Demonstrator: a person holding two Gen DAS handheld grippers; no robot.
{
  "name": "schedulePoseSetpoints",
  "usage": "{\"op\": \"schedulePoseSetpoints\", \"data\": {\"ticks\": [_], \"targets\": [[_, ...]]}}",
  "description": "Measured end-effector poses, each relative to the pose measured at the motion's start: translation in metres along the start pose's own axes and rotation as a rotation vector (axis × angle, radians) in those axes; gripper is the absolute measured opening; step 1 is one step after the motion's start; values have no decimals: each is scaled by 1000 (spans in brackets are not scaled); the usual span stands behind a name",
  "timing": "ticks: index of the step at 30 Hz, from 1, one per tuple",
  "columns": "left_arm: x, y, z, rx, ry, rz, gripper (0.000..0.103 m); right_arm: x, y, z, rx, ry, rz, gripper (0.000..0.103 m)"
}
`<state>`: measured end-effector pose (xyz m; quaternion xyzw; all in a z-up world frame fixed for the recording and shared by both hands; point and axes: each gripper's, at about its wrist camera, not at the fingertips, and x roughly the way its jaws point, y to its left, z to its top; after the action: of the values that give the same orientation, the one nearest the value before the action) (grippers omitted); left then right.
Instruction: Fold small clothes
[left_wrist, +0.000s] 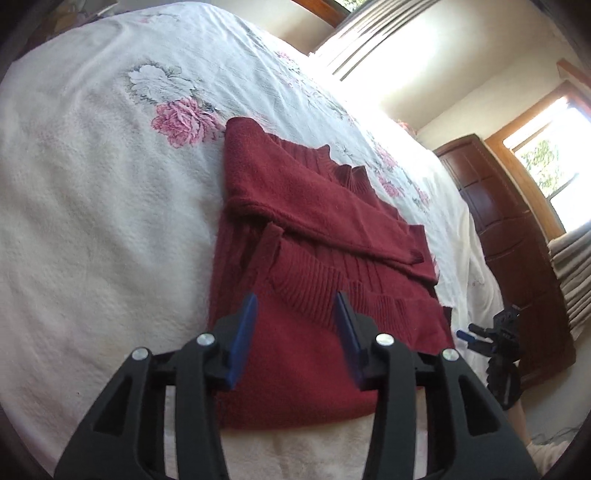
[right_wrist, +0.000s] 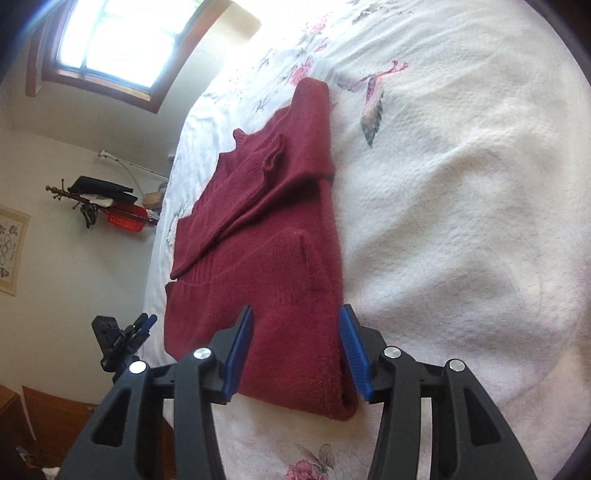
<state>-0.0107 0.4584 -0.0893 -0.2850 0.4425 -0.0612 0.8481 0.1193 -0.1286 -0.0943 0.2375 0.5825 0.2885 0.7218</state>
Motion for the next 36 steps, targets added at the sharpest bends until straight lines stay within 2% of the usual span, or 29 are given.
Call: {"op": "schedulePoseSetpoints", "data": {"ticks": [4,6,11,16,18,20,23,26,27,29,30,34,36], "targets": [[31,-13,17,94,32,72,46,9,16,-5,-96,17,-71,49],[44,-14,24,116,57,88,50,13,22,-5,-123,26,-74,49],[68,-10,34,136,115,153,50,16,37,-3,-204,23,-108,49],[48,-19,35,185,14,217,50,19,47,0,-256,33,-125,49],[47,-21,35,218,9,231,51,23,49,1,-269,39,-135,49],[57,-17,36,225,54,241,51,26,51,2,-276,44,-139,49],[70,-13,34,230,106,198,51,31,53,3,-278,48,-133,49],[77,-12,32,228,127,200,43,34,53,4,-290,55,-147,49],[78,-11,31,230,130,215,26,35,53,5,-296,58,-151,49],[77,-12,29,235,112,216,11,36,55,7,-312,62,-162,49],[74,-13,28,236,98,221,7,37,58,8,-327,65,-165,49],[52,-32,20,289,22,165,6,47,69,10,-405,82,-199,49],[44,-38,15,299,8,139,6,55,73,11,-443,99,-225,50]]}}
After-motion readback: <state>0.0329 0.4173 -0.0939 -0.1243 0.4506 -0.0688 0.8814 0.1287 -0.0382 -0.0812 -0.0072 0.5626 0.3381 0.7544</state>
